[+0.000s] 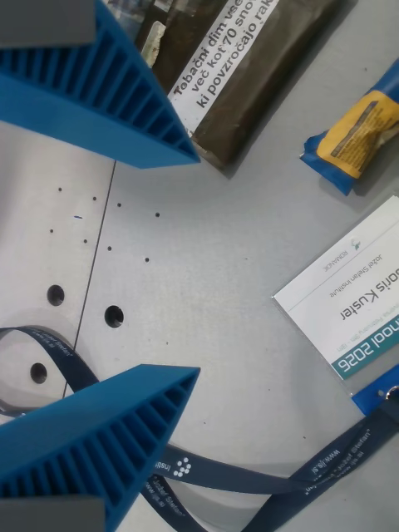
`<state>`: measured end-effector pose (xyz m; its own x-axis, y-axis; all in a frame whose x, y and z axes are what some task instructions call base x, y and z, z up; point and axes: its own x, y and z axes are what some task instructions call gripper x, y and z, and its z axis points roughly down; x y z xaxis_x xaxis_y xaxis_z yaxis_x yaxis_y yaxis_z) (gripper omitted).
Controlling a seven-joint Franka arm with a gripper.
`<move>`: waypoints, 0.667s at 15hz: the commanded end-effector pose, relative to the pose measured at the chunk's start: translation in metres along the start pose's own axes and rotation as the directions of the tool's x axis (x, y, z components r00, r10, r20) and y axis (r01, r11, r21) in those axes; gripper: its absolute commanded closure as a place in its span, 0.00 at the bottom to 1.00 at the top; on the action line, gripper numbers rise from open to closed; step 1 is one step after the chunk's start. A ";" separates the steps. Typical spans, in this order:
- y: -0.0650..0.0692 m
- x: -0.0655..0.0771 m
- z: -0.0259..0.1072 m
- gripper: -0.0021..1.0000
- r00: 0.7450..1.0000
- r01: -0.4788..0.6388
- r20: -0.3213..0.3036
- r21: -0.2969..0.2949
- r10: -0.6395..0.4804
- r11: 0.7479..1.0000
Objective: Move above the blue bag
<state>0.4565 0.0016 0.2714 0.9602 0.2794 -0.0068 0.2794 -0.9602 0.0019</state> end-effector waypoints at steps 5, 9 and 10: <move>0.000 0.000 -0.001 0.00 1.000 0.009 -0.003 -0.001 -0.009 1.000; -0.001 0.001 0.000 0.00 0.999 0.054 -0.004 0.002 -0.054 0.999; -0.002 0.002 0.001 0.00 0.997 0.071 -0.004 0.002 -0.071 0.997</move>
<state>0.4564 0.0028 0.2707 0.9568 0.2907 -0.0083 0.2907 -0.9568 0.0016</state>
